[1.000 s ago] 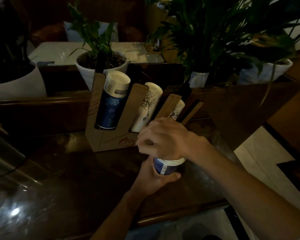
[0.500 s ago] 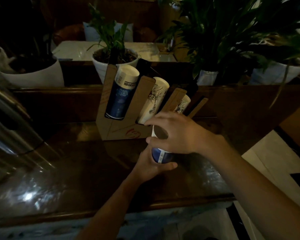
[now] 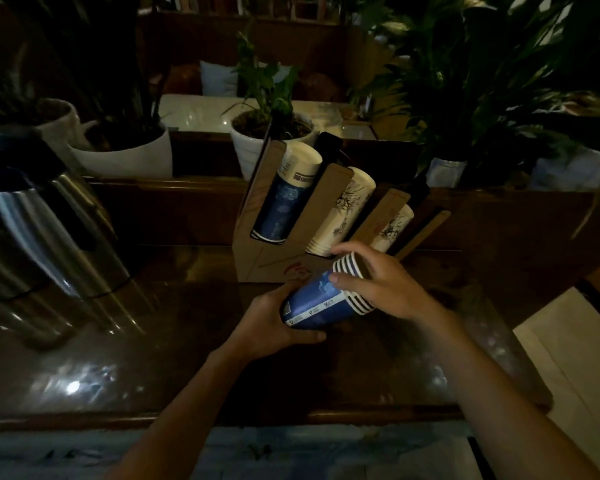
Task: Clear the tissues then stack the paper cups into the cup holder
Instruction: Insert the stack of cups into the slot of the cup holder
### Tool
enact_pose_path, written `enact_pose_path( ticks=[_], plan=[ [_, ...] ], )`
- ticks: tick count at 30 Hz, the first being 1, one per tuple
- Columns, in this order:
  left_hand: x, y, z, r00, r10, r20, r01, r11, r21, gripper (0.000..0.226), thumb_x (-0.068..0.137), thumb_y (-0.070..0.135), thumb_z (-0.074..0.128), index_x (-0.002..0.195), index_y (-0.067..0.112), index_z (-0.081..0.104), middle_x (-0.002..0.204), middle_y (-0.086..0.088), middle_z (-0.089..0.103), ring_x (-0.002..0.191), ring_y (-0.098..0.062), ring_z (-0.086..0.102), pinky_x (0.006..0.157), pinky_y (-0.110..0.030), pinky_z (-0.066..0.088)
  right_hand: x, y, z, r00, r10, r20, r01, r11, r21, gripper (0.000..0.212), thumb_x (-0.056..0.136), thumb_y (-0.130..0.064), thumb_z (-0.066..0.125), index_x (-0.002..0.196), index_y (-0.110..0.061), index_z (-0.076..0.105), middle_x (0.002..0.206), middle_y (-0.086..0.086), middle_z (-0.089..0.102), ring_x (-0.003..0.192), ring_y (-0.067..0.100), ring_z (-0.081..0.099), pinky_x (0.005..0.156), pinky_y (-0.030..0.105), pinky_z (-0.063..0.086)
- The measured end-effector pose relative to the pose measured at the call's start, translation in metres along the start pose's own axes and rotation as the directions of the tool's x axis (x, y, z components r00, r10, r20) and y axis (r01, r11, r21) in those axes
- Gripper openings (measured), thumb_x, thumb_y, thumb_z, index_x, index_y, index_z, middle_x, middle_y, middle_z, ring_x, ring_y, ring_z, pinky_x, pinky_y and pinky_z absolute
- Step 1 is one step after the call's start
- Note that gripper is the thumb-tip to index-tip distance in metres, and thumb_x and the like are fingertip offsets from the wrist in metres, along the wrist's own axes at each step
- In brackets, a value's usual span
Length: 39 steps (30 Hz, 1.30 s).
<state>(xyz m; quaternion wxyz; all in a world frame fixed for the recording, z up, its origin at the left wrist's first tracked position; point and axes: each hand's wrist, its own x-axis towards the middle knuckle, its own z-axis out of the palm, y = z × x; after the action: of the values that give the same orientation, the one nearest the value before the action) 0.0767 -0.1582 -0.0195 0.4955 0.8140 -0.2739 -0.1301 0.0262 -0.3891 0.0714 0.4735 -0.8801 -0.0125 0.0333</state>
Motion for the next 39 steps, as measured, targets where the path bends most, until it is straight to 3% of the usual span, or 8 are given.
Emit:
enact_pose_path(
  ticks=[3,6,14,18,23,29,33,39],
  plan=[
    [-0.009,-0.006,-0.016,0.999,0.032,-0.031,-0.034,0.998,-0.062,0.087,0.060,0.044,0.098,0.137,0.033,0.058,0.125,0.025,0.064,0.113,0.010,0.066,0.096,-0.017,0.058,0.000,0.002,0.016,0.993,0.029,-0.110,-0.009,0.983,0.183,0.035,0.077,-0.052,0.073,0.109,-0.042,0.065,0.108,-0.009,0.067,0.092,0.010,0.070,0.068,0.030,0.058],
    [-0.014,-0.017,-0.031,0.991,-0.056,-0.120,0.019,0.957,-0.291,0.080,0.062,0.032,0.098,0.134,0.027,0.064,0.130,0.009,0.067,0.121,-0.011,0.069,0.096,-0.031,0.062,0.000,0.004,0.029,0.985,0.073,-0.154,-0.015,0.937,0.350,0.031,0.078,-0.042,0.073,0.108,-0.033,0.067,0.110,-0.001,0.067,0.087,0.012,0.072,0.063,0.028,0.055],
    [-0.024,-0.032,-0.062,0.976,-0.216,-0.013,0.156,0.742,-0.652,0.076,0.051,0.047,0.104,0.119,0.034,0.074,0.135,-0.005,0.061,0.116,-0.026,0.073,0.078,-0.033,0.066,0.004,0.008,0.055,0.972,0.143,-0.184,-0.014,0.823,0.568,0.050,0.070,-0.047,0.078,0.115,-0.030,0.067,0.111,0.008,0.069,0.092,0.022,0.074,0.066,0.034,0.059],
    [-0.020,-0.029,-0.082,0.979,-0.196,-0.046,0.126,0.774,-0.621,0.057,0.069,0.030,0.094,0.119,0.044,0.071,0.136,-0.002,0.059,0.124,-0.033,0.065,0.078,-0.031,0.066,0.004,0.004,0.055,0.993,0.114,-0.042,-0.072,0.831,0.551,0.050,0.070,-0.041,0.081,0.116,-0.028,0.068,0.110,0.000,0.073,0.103,0.026,0.072,0.078,0.036,0.060],
    [-0.016,-0.013,-0.093,0.988,-0.114,-0.107,0.006,0.714,-0.700,0.078,0.065,0.019,0.098,0.133,0.038,0.064,0.127,0.003,0.071,0.120,-0.026,0.071,0.090,-0.041,0.066,0.007,-0.022,0.072,0.962,0.142,0.235,-0.215,0.921,0.325,0.066,0.063,-0.040,0.089,0.124,-0.035,0.063,0.118,-0.018,0.072,0.112,0.004,0.067,0.088,0.021,0.053],
    [-0.017,0.012,-0.084,0.997,-0.020,-0.069,-0.033,0.728,-0.685,0.063,0.082,0.020,0.086,0.138,0.028,0.059,0.132,0.004,0.075,0.123,-0.017,0.072,0.096,-0.036,0.064,0.017,-0.040,0.110,0.996,0.050,0.071,-0.079,0.860,0.504,0.059,0.072,-0.017,0.088,0.123,-0.038,0.067,0.124,-0.002,0.073,0.116,0.017,0.068,0.091,0.030,0.056],
    [-0.024,0.010,-0.091,0.999,-0.021,-0.024,0.000,0.764,-0.645,0.056,0.079,0.037,0.082,0.131,0.039,0.062,0.127,0.016,0.075,0.120,-0.008,0.073,0.087,-0.024,0.063,0.017,-0.041,0.115,0.998,0.059,-0.004,-0.048,0.851,0.523,0.062,0.071,-0.022,0.089,0.127,-0.031,0.064,0.123,0.001,0.073,0.115,0.020,0.069,0.094,0.038,0.058],
    [-0.037,0.003,-0.092,0.997,-0.013,0.072,0.053,0.806,-0.590,0.047,0.075,0.051,0.079,0.119,0.061,0.065,0.124,0.027,0.073,0.117,-0.003,0.073,0.084,-0.019,0.062,0.022,-0.049,0.113,0.966,0.038,-0.257,0.136,0.767,0.627,0.049,0.064,-0.022,0.087,0.109,-0.032,0.073,0.114,0.004,0.076,0.107,0.022,0.072,0.082,0.028,0.058]
  ],
)
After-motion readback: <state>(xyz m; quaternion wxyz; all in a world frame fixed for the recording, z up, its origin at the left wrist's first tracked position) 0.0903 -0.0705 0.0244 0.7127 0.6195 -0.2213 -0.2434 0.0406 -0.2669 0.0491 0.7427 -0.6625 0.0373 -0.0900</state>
